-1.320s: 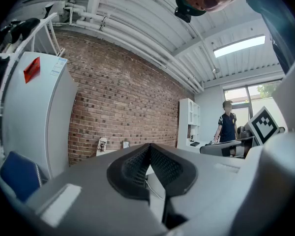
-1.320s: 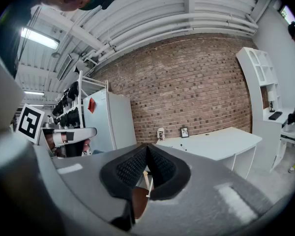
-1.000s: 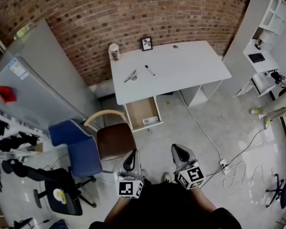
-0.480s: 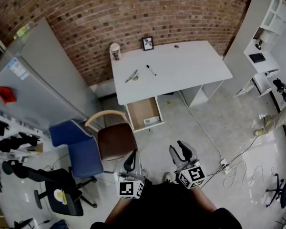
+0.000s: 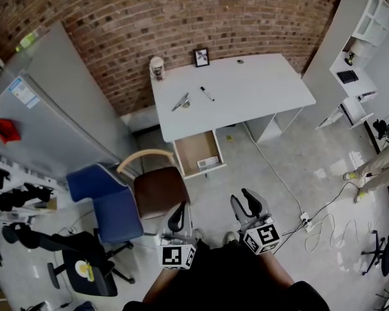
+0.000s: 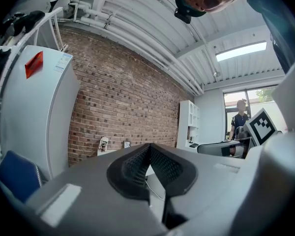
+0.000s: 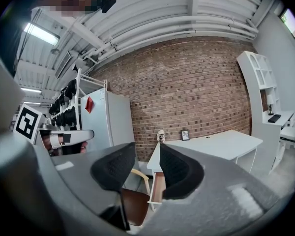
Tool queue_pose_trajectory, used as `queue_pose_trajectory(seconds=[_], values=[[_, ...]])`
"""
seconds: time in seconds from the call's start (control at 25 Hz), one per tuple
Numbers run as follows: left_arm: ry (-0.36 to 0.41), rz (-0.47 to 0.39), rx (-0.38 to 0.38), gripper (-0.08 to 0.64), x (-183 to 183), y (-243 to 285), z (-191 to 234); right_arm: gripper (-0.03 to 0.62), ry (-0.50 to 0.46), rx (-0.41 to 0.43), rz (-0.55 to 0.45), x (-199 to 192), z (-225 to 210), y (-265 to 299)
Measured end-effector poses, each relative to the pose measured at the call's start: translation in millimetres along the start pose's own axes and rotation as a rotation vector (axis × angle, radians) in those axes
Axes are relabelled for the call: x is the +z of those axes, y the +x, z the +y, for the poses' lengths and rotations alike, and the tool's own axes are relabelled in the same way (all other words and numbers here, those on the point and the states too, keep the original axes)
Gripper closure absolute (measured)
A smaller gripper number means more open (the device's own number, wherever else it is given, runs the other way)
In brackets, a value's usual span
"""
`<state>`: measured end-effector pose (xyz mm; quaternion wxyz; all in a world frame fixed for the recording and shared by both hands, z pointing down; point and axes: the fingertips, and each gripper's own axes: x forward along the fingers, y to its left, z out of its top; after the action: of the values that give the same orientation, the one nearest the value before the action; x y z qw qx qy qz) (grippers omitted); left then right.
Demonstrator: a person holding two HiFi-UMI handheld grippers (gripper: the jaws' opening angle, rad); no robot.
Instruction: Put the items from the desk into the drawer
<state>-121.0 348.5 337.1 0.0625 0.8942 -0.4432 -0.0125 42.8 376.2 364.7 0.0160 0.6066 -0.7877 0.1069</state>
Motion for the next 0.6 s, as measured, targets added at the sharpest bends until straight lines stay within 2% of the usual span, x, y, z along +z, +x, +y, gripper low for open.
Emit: queue_pose_trajectory(seconds=[0.4, 0.6], values=[[-0.007, 0.010, -0.058, 0.540, -5.0, -4.9, 31.0, 0.433, 0.003, -0.040, -0.005, -2.5, 26.3, 22.9], [-0.010, 0.022, -0.052, 0.540, -10.4, 6.8, 40.8, 0.434, 0.010, -0.035, -0.001, -5.3, 22.2, 39.4]])
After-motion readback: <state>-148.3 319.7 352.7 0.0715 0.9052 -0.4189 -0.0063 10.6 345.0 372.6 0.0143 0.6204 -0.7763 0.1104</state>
